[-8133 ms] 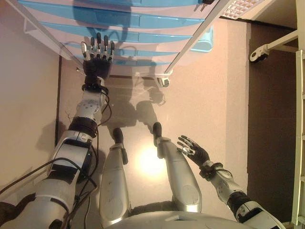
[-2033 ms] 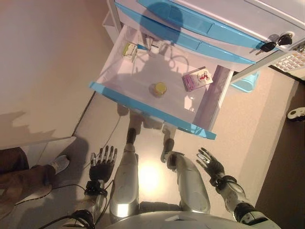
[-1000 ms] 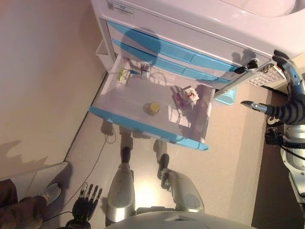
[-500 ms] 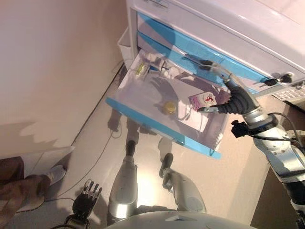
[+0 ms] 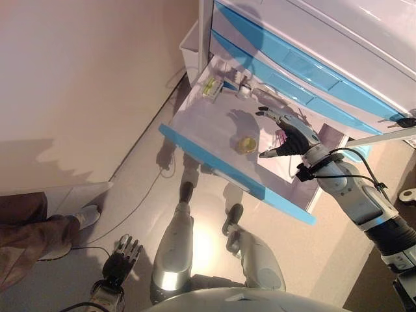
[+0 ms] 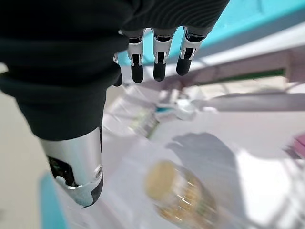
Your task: Open the drawer and pick up the medicine
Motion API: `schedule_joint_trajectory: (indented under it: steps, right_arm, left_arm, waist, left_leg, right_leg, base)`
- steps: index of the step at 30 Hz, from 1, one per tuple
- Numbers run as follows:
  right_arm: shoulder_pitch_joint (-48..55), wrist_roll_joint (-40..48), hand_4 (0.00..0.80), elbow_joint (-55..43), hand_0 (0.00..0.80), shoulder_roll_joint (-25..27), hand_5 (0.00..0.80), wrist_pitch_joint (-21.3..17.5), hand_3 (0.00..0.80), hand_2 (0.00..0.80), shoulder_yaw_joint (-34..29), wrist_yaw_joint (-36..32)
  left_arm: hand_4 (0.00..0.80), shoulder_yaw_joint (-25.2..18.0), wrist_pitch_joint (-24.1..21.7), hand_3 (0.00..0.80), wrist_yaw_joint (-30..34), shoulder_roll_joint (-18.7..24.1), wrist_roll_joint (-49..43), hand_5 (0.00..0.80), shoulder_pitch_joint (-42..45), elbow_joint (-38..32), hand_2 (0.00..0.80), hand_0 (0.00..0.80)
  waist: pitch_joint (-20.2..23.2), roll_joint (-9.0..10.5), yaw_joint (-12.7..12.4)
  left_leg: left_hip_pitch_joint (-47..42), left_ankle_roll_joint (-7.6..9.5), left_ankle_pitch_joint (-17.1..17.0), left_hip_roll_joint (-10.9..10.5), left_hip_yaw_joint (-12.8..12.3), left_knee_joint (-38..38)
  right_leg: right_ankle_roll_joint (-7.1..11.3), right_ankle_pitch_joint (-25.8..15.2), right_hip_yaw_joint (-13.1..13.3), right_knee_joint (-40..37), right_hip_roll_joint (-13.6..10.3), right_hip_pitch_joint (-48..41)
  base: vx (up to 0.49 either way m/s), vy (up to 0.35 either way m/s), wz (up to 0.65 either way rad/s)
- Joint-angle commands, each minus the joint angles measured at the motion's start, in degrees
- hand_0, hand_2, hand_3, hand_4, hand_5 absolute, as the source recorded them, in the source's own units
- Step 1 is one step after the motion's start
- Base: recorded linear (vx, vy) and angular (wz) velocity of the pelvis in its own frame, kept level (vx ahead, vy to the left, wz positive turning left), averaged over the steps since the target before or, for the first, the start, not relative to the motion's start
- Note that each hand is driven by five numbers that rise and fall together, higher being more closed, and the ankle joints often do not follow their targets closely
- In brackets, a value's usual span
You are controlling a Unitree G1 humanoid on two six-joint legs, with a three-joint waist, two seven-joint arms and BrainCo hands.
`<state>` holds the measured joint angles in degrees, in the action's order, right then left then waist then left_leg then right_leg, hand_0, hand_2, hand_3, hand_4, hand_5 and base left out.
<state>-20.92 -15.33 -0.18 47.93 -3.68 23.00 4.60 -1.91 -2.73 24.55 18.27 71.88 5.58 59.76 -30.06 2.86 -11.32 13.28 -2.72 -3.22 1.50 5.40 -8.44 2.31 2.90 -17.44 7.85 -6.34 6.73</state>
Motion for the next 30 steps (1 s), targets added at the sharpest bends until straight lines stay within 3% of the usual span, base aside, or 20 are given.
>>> schedule_joint_trajectory:
  steps: [1, 13, 30]
  right_arm:
    - [-2.5, -2.7, 0.0, -1.0, 0.0, 0.8, 0.0, 0.0, 0.0, 0.0, 2.0, 4.2]
    - [-3.1, -1.5, 0.0, 6.8, 0.0, -1.1, 0.0, -0.4, 0.0, 0.0, 4.2, 5.6]
    - [-4.5, -1.4, 0.0, 8.0, 0.0, -2.5, 0.0, -1.9, 0.0, 0.0, 6.7, 2.5]
  left_arm:
    - [0.0, 2.1, -0.4, 0.0, -0.2, 2.0, -2.1, 0.0, 1.7, -0.7, 0.0, 0.0]
    - [0.0, 3.3, 0.0, 0.0, -1.4, 2.0, -2.7, 0.0, 1.2, -3.3, 0.0, 0.0]
    - [0.0, 4.0, 0.3, 0.0, -1.9, 1.6, -2.2, 0.0, 0.8, -4.2, 0.0, 0.0]
  waist:
    - [1.6, 1.08, -0.5]
    - [1.2, 0.37, -0.8]
    - [0.8, -0.29, -1.0]
  left_leg:
    - [2.0, 0.51, 4.3, -2.0, -0.2, -3.2]
    - [2.9, 0.65, 4.3, -2.2, 0.2, -3.9]
    - [3.5, 0.79, 3.9, -2.4, 0.3, -4.1]
  right_leg:
    - [3.68, -3.7, 2.2, -0.2, -2.1, 0.6]
    - [3.54, -3.8, 2.0, 0.9, -2.5, 2.0]
    - [3.36, -3.7, 1.7, 1.9, -2.9, 3.4]
  base:
    - [0.002, -0.009, 0.12]
    - [0.001, -0.002, 0.01]
    - [0.0, 0.0, 0.0]
